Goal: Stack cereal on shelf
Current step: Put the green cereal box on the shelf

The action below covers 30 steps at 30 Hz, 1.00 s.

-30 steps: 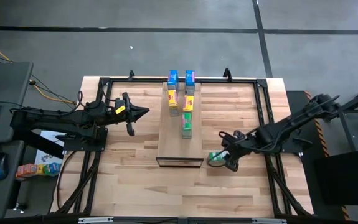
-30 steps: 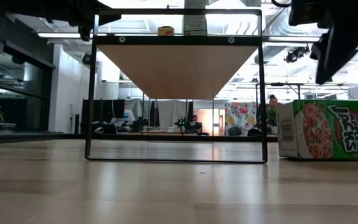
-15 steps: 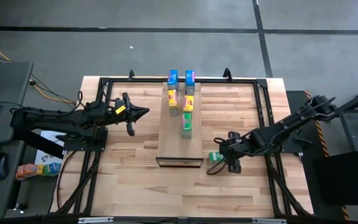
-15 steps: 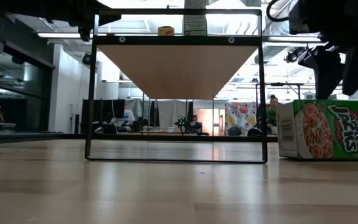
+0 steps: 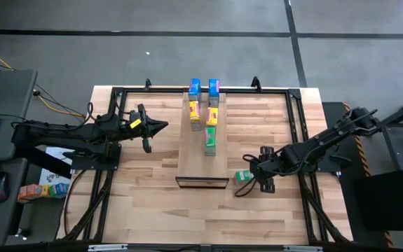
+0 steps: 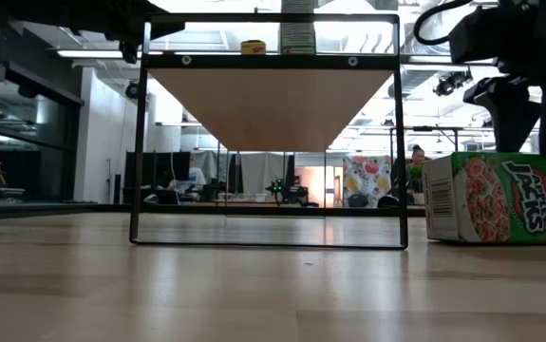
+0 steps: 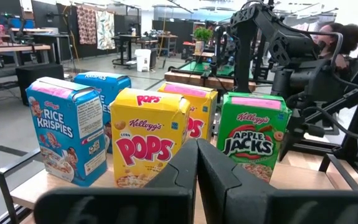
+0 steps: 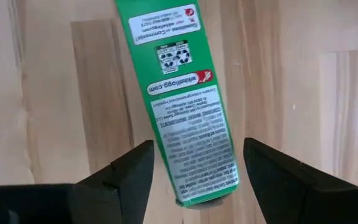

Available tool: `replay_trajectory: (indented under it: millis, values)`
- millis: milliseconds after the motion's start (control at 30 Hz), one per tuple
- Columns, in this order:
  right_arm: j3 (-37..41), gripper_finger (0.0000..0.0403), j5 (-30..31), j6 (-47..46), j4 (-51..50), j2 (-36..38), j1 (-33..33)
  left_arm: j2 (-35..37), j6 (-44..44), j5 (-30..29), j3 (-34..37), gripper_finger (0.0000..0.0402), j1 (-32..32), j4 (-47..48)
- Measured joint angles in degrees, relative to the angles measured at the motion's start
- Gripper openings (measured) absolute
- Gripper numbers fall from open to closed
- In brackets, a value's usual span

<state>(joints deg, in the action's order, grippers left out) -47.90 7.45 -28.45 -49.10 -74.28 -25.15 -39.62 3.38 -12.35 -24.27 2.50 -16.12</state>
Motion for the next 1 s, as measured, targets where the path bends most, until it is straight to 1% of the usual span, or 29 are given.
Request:
replay_trajectory:
  millis: [167,300,433,633,767,1000]
  values:
    - [0.0,0.0227,-1.49,0.71,-0.02,-1.18,-0.01,0.0,0.0,0.01,0.0,0.0001,0.0,0.02]
    - [0.0,0.0227,-3.23,3.9,0.14,-4.11,0.0,0.0,0.0,0.01,0.0,0.0001,0.0,0.01]
    - [0.0,0.0227,-3.7,6.29,0.03,-7.23,0.0,0.0,0.0,0.01,0.0,0.0001,0.0,0.0]
    - [0.02,0.022,-4.51,6.48,0.03,-10.59,0.02,0.0,0.0,0.01,0.0,0.0001,0.01,0.02]
    - [0.02,0.0188,-4.53,6.8,0.23,-10.92,0.02,0.0,0.0,0.01,0.0,0.0001,0.0,0.0]
    - [-0.12,0.0094,-4.76,6.91,-0.31,-8.69,0.02,0.0,0.0,0.01,0.0,0.0001,0.0,-0.02]
